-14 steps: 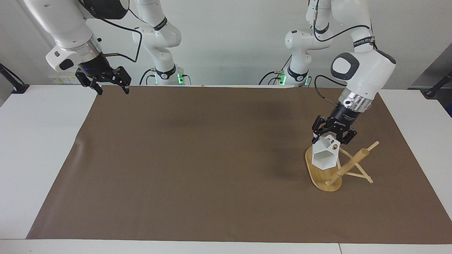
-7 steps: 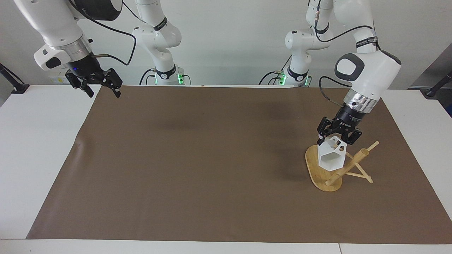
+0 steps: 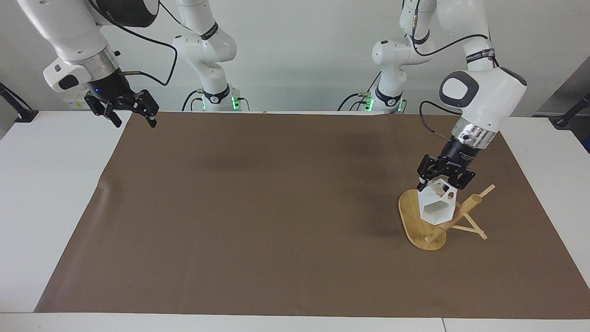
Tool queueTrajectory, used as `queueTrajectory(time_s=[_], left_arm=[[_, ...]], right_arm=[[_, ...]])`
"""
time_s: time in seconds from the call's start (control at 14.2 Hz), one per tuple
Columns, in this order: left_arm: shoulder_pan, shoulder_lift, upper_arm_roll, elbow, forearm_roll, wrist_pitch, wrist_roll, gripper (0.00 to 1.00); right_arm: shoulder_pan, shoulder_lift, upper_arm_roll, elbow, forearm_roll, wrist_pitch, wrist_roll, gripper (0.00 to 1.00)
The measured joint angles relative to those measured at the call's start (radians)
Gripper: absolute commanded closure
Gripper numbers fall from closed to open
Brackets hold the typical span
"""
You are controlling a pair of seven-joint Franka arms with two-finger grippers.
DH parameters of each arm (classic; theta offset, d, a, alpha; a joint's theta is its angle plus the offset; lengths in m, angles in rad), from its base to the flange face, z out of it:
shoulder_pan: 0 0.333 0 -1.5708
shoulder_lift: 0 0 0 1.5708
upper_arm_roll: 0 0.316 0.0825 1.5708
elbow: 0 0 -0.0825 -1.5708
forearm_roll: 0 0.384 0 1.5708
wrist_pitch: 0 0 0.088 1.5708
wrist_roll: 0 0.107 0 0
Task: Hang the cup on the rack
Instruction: 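Open the left gripper and release the cup on the peg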
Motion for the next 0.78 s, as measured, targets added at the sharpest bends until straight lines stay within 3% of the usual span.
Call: queueTrajectory(time_s=[0.28,0.35,0.56,0.63,0.7,0.78], left_arm=[[0.000,0.000,-0.001,0.002,-0.003,-0.007,-0.008,1.00],[0.000,0.000,-0.002,0.003,-0.004,-0.011,-0.008,0.95],[0.000,0.000,-0.002,0.005,-0.004,-0.018,-0.008,0.51],[0.000,0.000,-0.002,0.006,-0.004,-0.020,-0.008,0.47],[0.000,0.000,-0.001,0.006,-0.004,-0.021,-0.008,0.31],[0.000,0.000,-0.001,0.007,-0.004,-0.022,-0.008,0.09]], right_arm=[[0.000,0.000,0.000,0.000,0.000,0.000,-0.011,0.00],[0.000,0.000,0.000,0.000,0.000,0.000,-0.011,0.00],[0.001,0.000,0.000,0.000,0.000,0.000,-0.011,0.00],[0.001,0.000,0.000,0.000,0.000,0.000,-0.011,0.00],[0.001,0.000,0.000,0.000,0.000,0.000,-0.011,0.00],[0.001,0.000,0.000,0.000,0.000,0.000,-0.011,0.00]])
